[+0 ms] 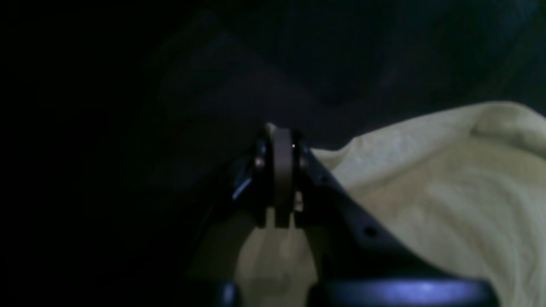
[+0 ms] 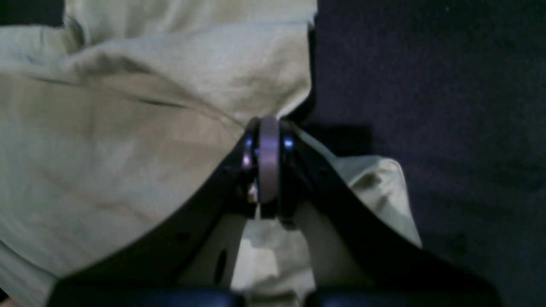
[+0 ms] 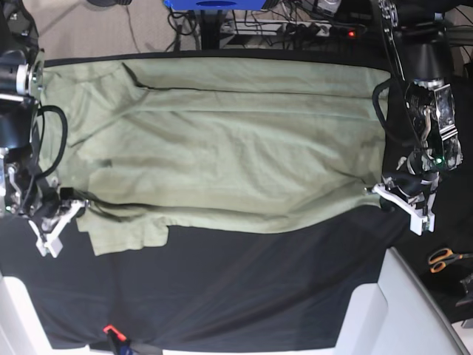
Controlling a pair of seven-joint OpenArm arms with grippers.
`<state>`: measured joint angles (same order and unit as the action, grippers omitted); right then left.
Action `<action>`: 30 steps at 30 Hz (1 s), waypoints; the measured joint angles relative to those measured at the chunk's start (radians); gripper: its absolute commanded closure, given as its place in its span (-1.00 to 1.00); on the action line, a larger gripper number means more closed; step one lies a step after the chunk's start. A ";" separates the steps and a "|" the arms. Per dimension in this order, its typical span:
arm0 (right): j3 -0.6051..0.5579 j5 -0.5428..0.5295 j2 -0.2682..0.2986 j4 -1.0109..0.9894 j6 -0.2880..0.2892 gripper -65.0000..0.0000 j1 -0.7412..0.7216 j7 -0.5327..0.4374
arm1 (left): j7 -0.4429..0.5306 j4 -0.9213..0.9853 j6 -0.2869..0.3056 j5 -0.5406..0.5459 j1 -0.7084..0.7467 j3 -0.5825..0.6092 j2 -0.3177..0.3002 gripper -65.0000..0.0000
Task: Fold the T-shirt properly
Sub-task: 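Lift the hem with both grippers and fold it toward the collar edge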
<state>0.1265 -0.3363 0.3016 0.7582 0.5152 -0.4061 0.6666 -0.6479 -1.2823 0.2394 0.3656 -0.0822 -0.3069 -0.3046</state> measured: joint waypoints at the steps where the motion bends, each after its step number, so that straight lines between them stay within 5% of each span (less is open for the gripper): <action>1: 0.000 -0.001 0.000 0.027 0.000 1.00 0.014 0.023 | -0.011 -0.021 0.000 0.001 0.015 0.000 0.000 1.00; 8: 0.005 -0.001 0.000 0.191 -0.002 1.00 0.109 0.143 | -0.053 -0.087 0.053 0.000 0.108 0.000 -0.002 1.00; 19: 0.077 -0.009 0.025 0.293 0.000 1.00 0.200 0.165 | -0.055 -0.100 0.149 0.000 0.169 0.000 -0.061 1.00; 30: 0.114 -0.003 0.031 0.418 -0.002 1.00 0.286 0.194 | -0.053 -0.102 0.151 0.001 0.199 0.000 -0.083 1.00</action>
<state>0.2405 -0.3397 0.3325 1.1767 0.5129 -0.1204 0.8604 -0.7013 -1.3842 0.3904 0.3664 0.1169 -0.3069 -0.3878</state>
